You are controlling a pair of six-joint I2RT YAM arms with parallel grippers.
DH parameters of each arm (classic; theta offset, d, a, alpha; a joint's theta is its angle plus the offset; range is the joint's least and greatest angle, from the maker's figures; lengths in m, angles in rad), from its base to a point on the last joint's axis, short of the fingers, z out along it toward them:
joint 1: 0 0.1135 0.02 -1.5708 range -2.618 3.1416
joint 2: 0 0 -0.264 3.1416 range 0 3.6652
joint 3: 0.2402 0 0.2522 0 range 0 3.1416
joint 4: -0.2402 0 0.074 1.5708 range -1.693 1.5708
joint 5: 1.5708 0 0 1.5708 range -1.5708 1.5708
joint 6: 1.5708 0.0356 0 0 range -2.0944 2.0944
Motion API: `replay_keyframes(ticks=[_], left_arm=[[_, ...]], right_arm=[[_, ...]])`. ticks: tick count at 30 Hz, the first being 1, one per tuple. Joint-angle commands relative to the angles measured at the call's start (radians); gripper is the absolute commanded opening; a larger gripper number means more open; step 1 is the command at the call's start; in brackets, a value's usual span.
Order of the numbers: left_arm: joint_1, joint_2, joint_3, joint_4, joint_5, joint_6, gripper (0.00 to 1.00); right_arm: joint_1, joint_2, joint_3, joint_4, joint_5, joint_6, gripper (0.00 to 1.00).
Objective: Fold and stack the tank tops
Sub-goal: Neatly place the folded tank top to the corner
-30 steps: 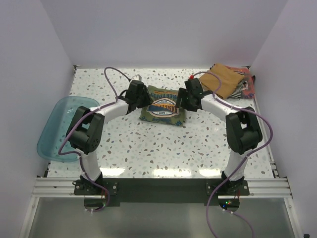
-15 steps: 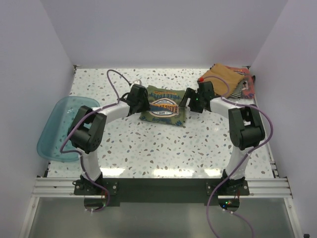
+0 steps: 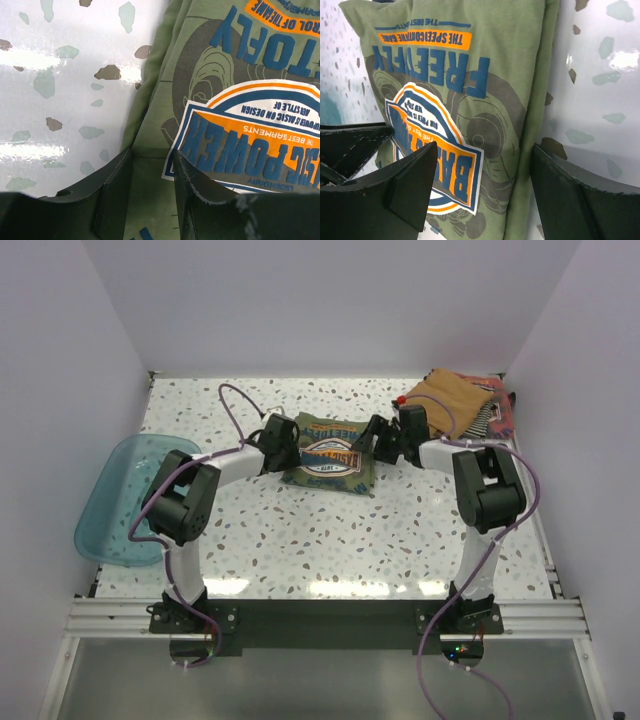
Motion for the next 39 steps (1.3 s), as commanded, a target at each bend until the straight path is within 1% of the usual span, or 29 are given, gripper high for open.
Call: replay_keyframes(ticks=[1, 5, 8, 9, 10, 11, 12, 14, 15, 17, 19, 20, 22, 23, 24, 25, 26, 27, 28, 30, 33, 37, 39], left_arm=[[0.0, 0.021, 0.018, -0.02, -0.014, 0.015, 0.42], [-0.003, 0.021, 0.021, -0.02, -0.013, 0.017, 0.42], [-0.004, 0.021, 0.021, -0.02, -0.006, 0.015, 0.42], [-0.004, 0.021, 0.021, -0.018, -0.005, 0.015, 0.42], [-0.007, 0.019, 0.021, -0.017, -0.002, 0.015, 0.42], [-0.009, 0.019, 0.021, -0.015, 0.001, 0.014, 0.42], [-0.01, 0.015, 0.022, -0.014, 0.001, 0.014, 0.42], [-0.013, 0.013, 0.022, -0.01, 0.012, 0.014, 0.42], [-0.015, 0.012, 0.024, -0.007, 0.017, 0.014, 0.42], [-0.018, 0.01, 0.028, -0.007, 0.024, 0.012, 0.42], [-0.018, 0.009, 0.033, -0.007, 0.036, 0.008, 0.42], [-0.018, 0.009, 0.036, -0.012, 0.038, 0.006, 0.42], [-0.018, -0.01, 0.047, -0.017, 0.041, 0.008, 0.42], [-0.018, -0.017, 0.054, -0.02, 0.043, 0.009, 0.43], [-0.016, -0.034, 0.079, -0.035, 0.043, 0.017, 0.45], [-0.013, -0.045, 0.094, -0.041, 0.041, 0.02, 0.48], [-0.01, -0.054, 0.111, -0.061, 0.041, 0.026, 0.51], [-0.007, -0.07, 0.152, -0.073, 0.041, 0.032, 0.53], [0.003, -0.077, 0.172, -0.084, 0.046, 0.035, 0.54], [0.013, -0.097, 0.234, -0.128, 0.041, 0.043, 0.55], [0.022, -0.134, 0.28, -0.17, 0.035, 0.058, 0.56], [0.026, -0.191, 0.275, -0.188, 0.038, 0.069, 0.56], [0.026, -0.224, 0.249, -0.188, 0.043, 0.07, 0.56]], right_arm=[[0.003, 0.067, -0.033, -0.017, -0.052, 0.036, 0.76], [0.008, 0.081, -0.036, 0.015, -0.088, 0.059, 0.71], [0.011, 0.093, -0.03, 0.025, -0.102, 0.07, 0.64], [0.009, 0.096, -0.027, 0.025, -0.104, 0.071, 0.58], [0.011, 0.099, -0.024, 0.025, -0.107, 0.071, 0.55], [0.011, 0.105, -0.013, 0.009, -0.105, 0.07, 0.51], [0.012, 0.105, -0.007, -0.001, -0.099, 0.061, 0.48], [0.014, 0.105, 0.005, -0.02, -0.092, 0.053, 0.45], [0.012, 0.105, 0.01, -0.031, -0.087, 0.045, 0.41], [0.011, 0.105, 0.019, -0.037, -0.079, 0.041, 0.37], [0.011, 0.104, 0.025, -0.057, -0.065, 0.03, 0.27], [0.015, 0.101, 0.033, -0.081, -0.053, 0.024, 0.16], [0.018, 0.079, 0.047, -0.112, 0.006, -0.016, 0.05], [0.026, 0.07, 0.077, -0.188, 0.036, -0.033, 0.0], [0.028, 0.064, 0.096, -0.219, 0.059, -0.071, 0.0], [0.032, 0.049, 0.112, -0.251, 0.112, -0.09, 0.0], [0.041, 0.041, 0.157, -0.32, 0.143, -0.108, 0.0], [0.044, 0.036, 0.18, -0.352, 0.172, -0.146, 0.0], [0.047, 0.026, 0.204, -0.385, 0.235, -0.165, 0.0], [0.055, 0.013, 0.263, -0.457, 0.284, -0.206, 0.0], [0.055, 0.0, 0.344, -0.544, 0.362, -0.263, 0.0], [0.054, 0.006, 0.457, -0.638, 0.451, -0.341, 0.0], [0.055, 0.022, 0.53, -0.692, 0.505, -0.393, 0.0]])
